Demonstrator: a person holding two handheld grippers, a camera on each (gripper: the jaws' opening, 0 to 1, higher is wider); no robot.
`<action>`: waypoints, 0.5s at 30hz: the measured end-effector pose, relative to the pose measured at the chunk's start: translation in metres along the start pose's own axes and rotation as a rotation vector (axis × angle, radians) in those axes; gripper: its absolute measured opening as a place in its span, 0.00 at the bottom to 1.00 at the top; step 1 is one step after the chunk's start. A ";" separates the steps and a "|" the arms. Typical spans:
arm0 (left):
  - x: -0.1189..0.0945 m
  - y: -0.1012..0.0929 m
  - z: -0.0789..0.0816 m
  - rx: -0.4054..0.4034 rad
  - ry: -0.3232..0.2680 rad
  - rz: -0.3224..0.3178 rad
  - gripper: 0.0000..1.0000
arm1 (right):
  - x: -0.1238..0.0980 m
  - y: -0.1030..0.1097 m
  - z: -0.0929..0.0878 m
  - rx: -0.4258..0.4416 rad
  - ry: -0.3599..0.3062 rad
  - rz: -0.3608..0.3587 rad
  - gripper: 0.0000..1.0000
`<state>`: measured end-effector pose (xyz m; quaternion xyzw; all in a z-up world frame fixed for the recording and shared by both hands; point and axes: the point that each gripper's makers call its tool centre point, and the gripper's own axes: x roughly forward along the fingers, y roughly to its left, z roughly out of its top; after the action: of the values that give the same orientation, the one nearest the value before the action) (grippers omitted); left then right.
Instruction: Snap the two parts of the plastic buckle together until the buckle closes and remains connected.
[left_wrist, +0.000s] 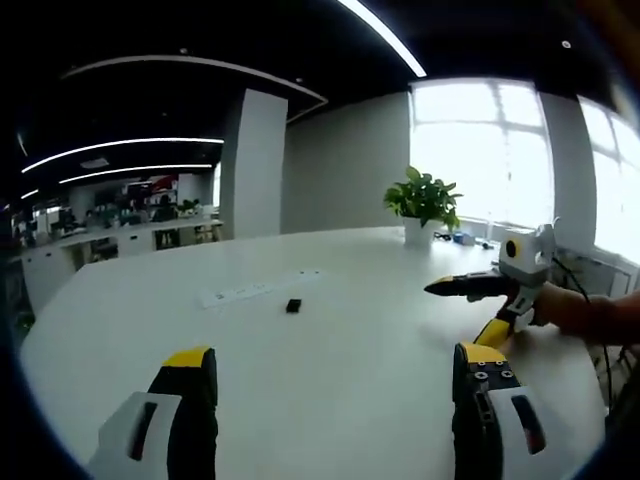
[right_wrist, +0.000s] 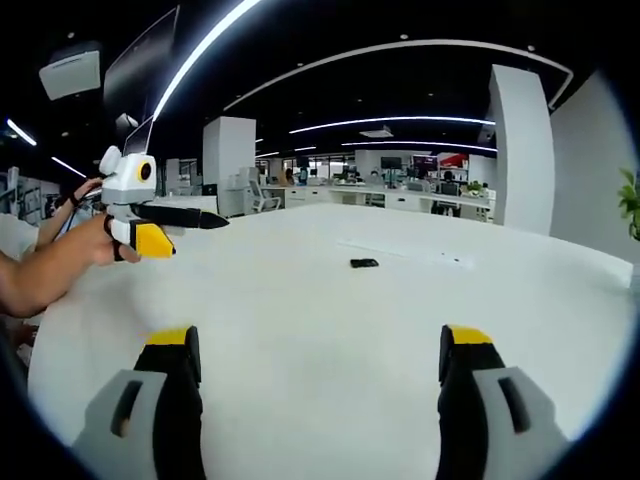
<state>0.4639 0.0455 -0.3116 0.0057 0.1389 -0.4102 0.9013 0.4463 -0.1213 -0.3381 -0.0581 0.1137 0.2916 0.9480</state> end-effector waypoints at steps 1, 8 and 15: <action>-0.002 -0.001 -0.001 0.000 -0.001 -0.001 1.00 | 0.000 0.000 0.000 0.000 -0.002 -0.001 1.00; -0.011 -0.001 -0.006 -0.005 0.000 0.016 1.00 | -0.001 -0.003 -0.001 -0.001 0.000 -0.018 1.00; -0.017 -0.005 -0.014 -0.001 0.012 0.023 1.00 | -0.007 0.000 0.002 0.002 -0.007 -0.024 0.98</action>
<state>0.4460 0.0561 -0.3203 0.0091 0.1444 -0.3999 0.9051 0.4413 -0.1251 -0.3347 -0.0576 0.1101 0.2803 0.9518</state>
